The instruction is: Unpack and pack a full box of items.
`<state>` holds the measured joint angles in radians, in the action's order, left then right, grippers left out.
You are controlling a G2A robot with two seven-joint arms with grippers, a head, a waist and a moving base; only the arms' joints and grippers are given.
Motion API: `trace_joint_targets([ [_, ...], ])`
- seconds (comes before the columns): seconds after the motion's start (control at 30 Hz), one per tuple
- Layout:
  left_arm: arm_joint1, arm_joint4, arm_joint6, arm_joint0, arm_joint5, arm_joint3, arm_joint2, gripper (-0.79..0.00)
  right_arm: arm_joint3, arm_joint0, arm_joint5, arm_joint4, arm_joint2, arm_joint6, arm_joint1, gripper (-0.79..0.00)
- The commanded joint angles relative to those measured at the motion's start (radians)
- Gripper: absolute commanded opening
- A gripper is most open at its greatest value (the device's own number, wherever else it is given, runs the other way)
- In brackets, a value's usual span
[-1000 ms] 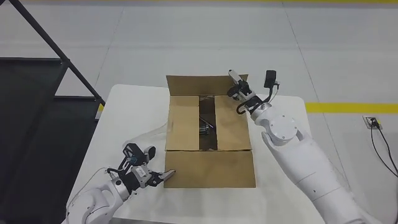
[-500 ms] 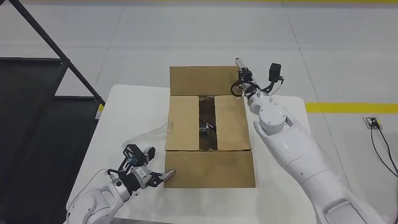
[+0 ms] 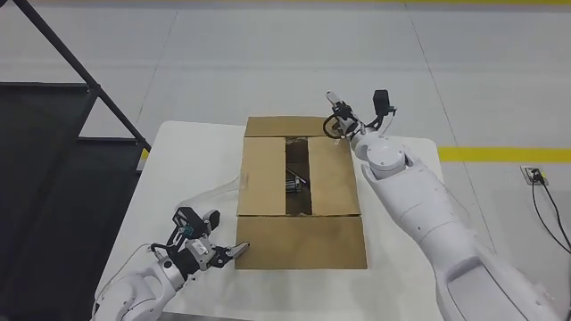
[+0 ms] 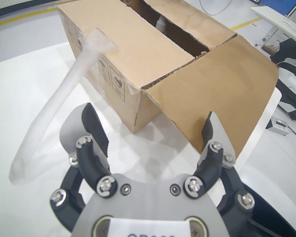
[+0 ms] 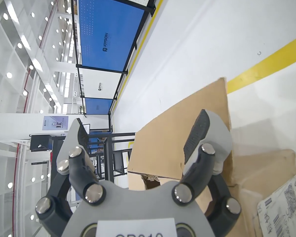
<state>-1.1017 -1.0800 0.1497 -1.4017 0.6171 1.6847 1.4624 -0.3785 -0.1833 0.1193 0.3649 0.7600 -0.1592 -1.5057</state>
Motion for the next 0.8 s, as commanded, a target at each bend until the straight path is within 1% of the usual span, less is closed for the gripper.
trace_joint_targets([
  [0.0,0.001,-0.002,-0.001,0.001,0.0,0.0,0.002,0.0,0.018,0.008,0.003,-0.005,0.002,-0.03,-0.004,0.0],
  [0.2,0.004,0.0,-0.004,0.005,-0.001,-0.004,0.016,0.0,0.057,0.029,0.011,-0.018,0.016,-0.131,-0.006,0.0],
  [0.4,0.008,-0.002,-0.001,0.005,0.001,-0.012,0.026,0.0,0.069,0.035,0.004,-0.049,0.024,-0.206,-0.003,0.0],
  [0.47,0.009,-0.004,0.001,0.006,-0.001,-0.016,0.027,0.0,0.068,0.035,0.003,-0.059,0.027,-0.214,-0.002,0.0],
  [0.63,0.01,-0.017,0.0,0.01,-0.01,-0.026,0.024,0.0,0.036,0.02,0.058,-0.026,0.063,-0.182,0.0,0.0],
  [0.7,0.01,-0.012,-0.013,0.008,-0.014,-0.024,0.028,0.0,0.011,0.009,0.091,-0.012,0.077,-0.195,0.003,0.0],
  [0.77,0.01,0.002,-0.027,0.003,-0.018,-0.023,0.035,0.0,-0.023,-0.004,0.125,-0.003,0.089,-0.242,0.007,0.0],
])
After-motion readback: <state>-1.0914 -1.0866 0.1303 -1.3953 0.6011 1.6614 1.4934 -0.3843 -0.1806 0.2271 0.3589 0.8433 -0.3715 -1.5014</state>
